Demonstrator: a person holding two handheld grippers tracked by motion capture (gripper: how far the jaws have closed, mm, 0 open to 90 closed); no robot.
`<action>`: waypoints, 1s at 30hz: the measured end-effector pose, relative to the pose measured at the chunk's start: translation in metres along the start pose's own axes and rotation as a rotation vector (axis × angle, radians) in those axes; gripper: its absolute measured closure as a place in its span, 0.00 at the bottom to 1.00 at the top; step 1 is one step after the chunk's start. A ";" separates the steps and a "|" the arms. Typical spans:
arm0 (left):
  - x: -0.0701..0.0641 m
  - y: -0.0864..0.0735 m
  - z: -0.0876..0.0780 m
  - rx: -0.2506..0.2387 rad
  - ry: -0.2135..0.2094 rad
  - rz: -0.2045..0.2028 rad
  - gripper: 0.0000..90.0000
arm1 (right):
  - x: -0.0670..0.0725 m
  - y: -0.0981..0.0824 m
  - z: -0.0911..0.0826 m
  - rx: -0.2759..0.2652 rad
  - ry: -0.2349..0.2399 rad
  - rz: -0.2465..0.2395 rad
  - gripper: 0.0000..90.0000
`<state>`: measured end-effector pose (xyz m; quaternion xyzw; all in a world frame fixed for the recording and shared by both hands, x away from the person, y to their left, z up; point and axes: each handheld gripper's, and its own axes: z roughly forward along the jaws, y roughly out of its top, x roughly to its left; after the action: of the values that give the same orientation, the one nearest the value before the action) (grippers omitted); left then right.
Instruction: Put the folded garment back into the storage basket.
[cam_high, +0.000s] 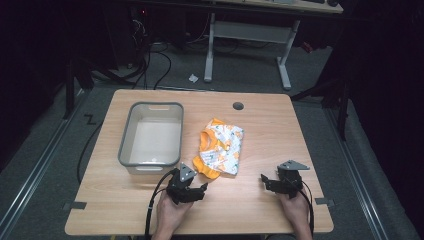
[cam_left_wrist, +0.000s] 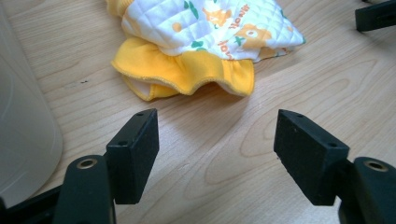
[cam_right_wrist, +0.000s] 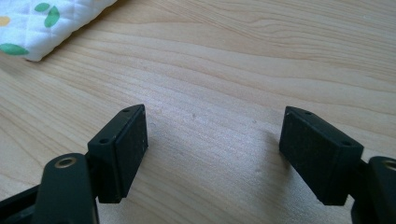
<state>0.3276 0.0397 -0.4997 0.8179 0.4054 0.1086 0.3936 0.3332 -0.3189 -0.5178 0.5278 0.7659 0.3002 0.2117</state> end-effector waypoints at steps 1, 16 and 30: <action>0.000 0.001 -0.001 0.001 0.000 0.001 0.35 | 0.000 0.000 0.000 0.000 0.000 -0.001 0.26; -0.002 0.030 -0.006 0.012 0.018 0.004 0.34 | 0.000 0.000 0.000 0.000 0.001 -0.003 0.26; -0.002 0.058 0.005 0.043 0.016 -0.014 0.33 | 0.000 0.000 0.000 0.000 0.002 -0.004 0.26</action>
<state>0.3623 0.0145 -0.4608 0.8223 0.4165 0.1036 0.3736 0.3331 -0.3189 -0.5178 0.5260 0.7670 0.3005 0.2116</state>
